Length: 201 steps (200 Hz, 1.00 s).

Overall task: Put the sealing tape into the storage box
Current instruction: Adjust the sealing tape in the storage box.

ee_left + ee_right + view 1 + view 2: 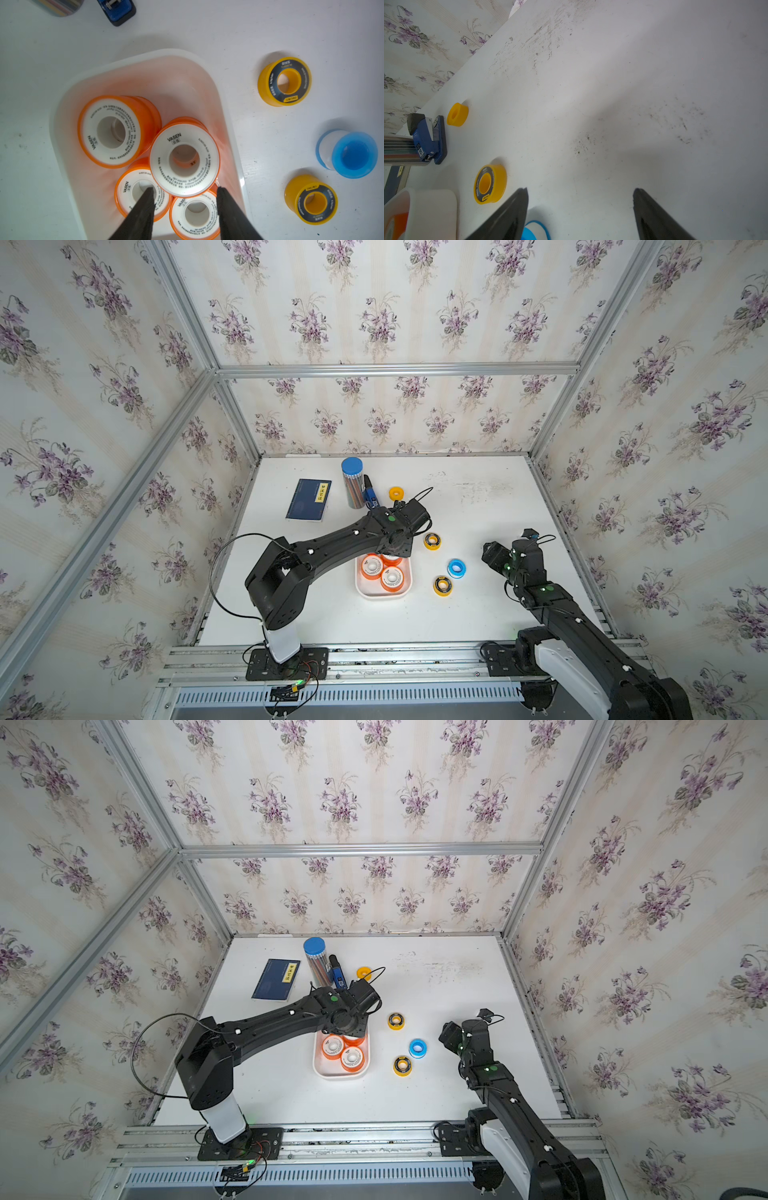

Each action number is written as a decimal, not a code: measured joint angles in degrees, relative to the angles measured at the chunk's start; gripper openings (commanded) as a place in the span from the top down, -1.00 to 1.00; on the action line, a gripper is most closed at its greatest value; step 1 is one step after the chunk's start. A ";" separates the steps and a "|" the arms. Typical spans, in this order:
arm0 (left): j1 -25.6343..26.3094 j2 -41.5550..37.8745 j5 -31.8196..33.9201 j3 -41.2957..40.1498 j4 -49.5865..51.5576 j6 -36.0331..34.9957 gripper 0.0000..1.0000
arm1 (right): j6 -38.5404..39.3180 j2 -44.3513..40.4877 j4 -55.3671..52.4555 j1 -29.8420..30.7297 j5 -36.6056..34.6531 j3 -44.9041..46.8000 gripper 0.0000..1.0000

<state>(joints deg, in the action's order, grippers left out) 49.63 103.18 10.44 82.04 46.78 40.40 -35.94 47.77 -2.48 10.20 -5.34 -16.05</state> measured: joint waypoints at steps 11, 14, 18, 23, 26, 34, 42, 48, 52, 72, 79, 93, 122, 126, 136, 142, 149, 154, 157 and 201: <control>-0.09 1.29 -0.02 1.22 0.39 -0.63 0.10 | 0.00 0.00 0.00 -0.02 0.00 0.00 -0.67; -0.15 1.64 -0.02 1.53 0.55 -0.92 0.10 | 0.00 0.00 0.00 -0.02 0.00 0.00 -0.67; -0.17 1.95 -0.02 1.81 0.68 -1.05 0.10 | 0.00 0.00 0.00 -0.02 0.00 0.00 -0.67; -0.31 2.34 -0.07 2.10 0.79 -1.09 0.10 | 0.00 0.00 0.00 -0.02 0.00 0.00 -0.67; -0.37 2.49 -0.11 2.21 0.83 -1.09 0.10 | 0.00 0.00 0.00 -0.02 0.00 0.00 -0.67; -0.66 2.91 -0.20 2.27 0.96 -1.49 0.10 | 0.00 0.02 0.00 -0.02 0.00 0.00 -0.67; -1.01 3.17 -0.28 2.27 1.16 -1.53 0.10 | 0.00 0.02 0.00 -0.02 0.00 0.00 -0.67; -1.27 3.39 -0.37 2.27 1.25 -1.68 0.10 | 0.00 0.02 0.00 -0.02 0.00 0.00 -0.67; -1.38 3.52 -0.39 2.25 1.31 -1.75 0.10 | 0.00 0.02 0.00 -0.02 0.00 0.00 -0.67; -1.86 4.20 -0.42 2.05 1.29 -2.32 0.12 | 0.00 0.17 0.00 -0.02 0.00 0.00 -0.67; -1.88 4.52 -0.66 1.97 1.27 -2.49 0.13 | 0.00 0.20 0.00 -0.02 0.00 0.00 -0.67; -1.99 5.27 -1.40 1.95 1.20 -2.54 0.17 | 0.00 0.24 0.04 -0.02 0.00 0.00 -0.67; -2.03 6.10 -2.08 2.05 1.01 -2.93 0.19 | 0.00 0.28 0.02 -0.02 0.00 0.00 -0.67; -2.03 6.12 -2.21 2.08 0.98 -2.93 0.19 | 0.00 0.28 0.02 -0.02 0.00 0.00 -0.67; -2.03 6.23 -2.32 2.16 0.98 -2.95 0.19 | 0.00 0.28 0.02 -0.02 0.00 0.00 -0.67; -2.03 6.25 -2.38 2.16 0.94 -2.97 0.19 | 0.00 0.28 0.02 -0.02 0.00 0.00 -0.67; -2.05 6.25 -2.49 2.16 0.98 -3.08 0.20 | 0.00 0.28 0.02 -0.02 0.00 0.00 -0.67; -2.08 6.27 -2.49 2.16 0.98 -3.13 0.20 | 0.00 0.28 0.02 -0.02 0.00 0.00 -0.67; -2.08 6.29 -2.51 2.16 0.98 -3.13 0.20 | 0.00 0.28 0.02 -0.02 0.00 0.00 -0.67; -2.34 6.38 -2.71 1.40 0.37 -3.10 0.21 | 0.00 0.28 0.02 -0.02 0.00 0.00 -0.67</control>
<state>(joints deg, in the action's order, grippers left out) 47.29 109.56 7.73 83.44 47.16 37.30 -35.94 48.05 -2.46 10.17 -5.34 -16.05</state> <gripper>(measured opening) 0.396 0.834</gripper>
